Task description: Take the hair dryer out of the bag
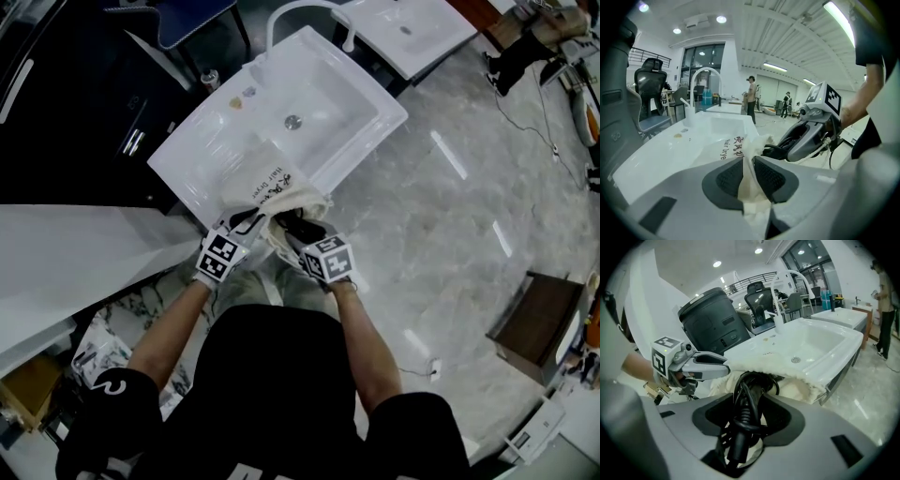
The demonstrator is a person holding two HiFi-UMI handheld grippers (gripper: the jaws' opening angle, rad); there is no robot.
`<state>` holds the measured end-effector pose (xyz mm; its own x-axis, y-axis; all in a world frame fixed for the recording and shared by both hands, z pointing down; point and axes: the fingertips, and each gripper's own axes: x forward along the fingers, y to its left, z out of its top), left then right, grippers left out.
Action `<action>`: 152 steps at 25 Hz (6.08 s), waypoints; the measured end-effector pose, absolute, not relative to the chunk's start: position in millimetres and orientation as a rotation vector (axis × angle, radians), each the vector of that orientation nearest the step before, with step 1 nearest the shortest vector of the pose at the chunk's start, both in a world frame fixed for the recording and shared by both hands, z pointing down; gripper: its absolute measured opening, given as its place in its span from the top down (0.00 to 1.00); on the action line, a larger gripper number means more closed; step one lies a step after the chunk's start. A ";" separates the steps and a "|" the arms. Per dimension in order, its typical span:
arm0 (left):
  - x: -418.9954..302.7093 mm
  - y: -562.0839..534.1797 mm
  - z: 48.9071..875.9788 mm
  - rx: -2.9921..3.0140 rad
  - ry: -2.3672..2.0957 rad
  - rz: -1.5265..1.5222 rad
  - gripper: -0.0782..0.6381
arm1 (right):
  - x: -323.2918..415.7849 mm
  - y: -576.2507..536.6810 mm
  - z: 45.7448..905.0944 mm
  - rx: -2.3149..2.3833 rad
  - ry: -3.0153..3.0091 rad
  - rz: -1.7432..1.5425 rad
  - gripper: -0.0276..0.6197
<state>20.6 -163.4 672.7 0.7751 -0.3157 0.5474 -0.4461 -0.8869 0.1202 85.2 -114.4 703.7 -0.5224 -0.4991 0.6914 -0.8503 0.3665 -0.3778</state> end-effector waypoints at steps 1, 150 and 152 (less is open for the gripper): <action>23.3 -161.3 669.3 2.725 -0.600 0.762 0.79 | 89.8 -111.8 702.4 1.174 -2.170 1.011 0.66; -105.1 -90.9 685.7 2.461 -1.059 0.769 0.88 | 14.9 -187.2 627.3 0.814 -2.555 0.911 0.67; -112.5 -88.4 684.3 2.436 -1.085 0.758 0.88 | -0.4 -194.1 635.4 0.802 -2.541 0.898 0.67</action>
